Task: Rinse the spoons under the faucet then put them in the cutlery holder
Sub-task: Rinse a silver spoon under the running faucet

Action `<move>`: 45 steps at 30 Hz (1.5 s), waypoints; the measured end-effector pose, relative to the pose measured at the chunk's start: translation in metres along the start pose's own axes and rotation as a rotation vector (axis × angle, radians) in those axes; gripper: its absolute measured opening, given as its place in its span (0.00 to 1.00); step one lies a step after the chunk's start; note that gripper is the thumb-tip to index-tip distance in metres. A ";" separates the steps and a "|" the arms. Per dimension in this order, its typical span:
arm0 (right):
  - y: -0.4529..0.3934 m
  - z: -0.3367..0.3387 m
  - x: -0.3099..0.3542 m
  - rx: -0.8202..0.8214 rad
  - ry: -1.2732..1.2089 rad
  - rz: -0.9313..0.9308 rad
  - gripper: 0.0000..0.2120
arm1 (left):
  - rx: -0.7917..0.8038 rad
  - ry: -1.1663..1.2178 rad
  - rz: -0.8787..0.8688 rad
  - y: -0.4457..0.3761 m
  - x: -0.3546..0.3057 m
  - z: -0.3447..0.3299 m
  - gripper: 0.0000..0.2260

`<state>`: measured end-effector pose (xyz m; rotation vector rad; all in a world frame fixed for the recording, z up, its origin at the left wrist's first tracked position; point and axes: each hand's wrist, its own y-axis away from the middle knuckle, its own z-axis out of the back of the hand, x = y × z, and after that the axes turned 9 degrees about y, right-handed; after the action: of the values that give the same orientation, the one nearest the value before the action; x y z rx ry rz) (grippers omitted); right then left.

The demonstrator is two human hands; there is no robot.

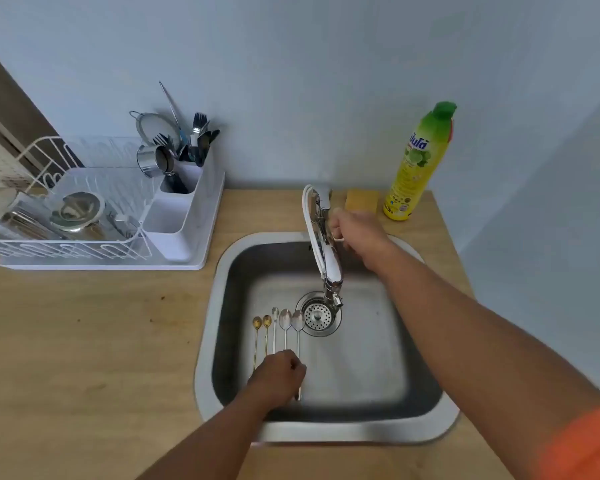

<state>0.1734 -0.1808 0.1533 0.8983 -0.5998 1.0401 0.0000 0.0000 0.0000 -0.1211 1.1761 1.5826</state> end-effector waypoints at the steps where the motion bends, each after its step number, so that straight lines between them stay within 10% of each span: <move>1: -0.006 -0.001 0.003 0.001 -0.001 -0.002 0.13 | -0.006 0.005 0.000 -0.005 0.001 -0.001 0.07; 14: -0.039 -0.014 0.018 0.036 -0.130 -0.067 0.05 | -0.124 -0.186 0.138 -0.042 0.000 -0.003 0.12; 31: -0.033 -0.008 -0.028 -0.133 -0.016 -0.051 0.18 | -0.204 -0.230 0.157 -0.067 -0.012 -0.022 0.07; 45: 0.045 -0.076 -0.177 0.349 0.147 -0.432 0.10 | -0.053 0.128 0.254 -0.058 -0.028 -0.030 0.13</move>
<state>0.0617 -0.1889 -0.0103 1.1813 -0.0874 0.8167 0.0421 -0.0463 -0.0331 -0.1127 1.2881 1.8522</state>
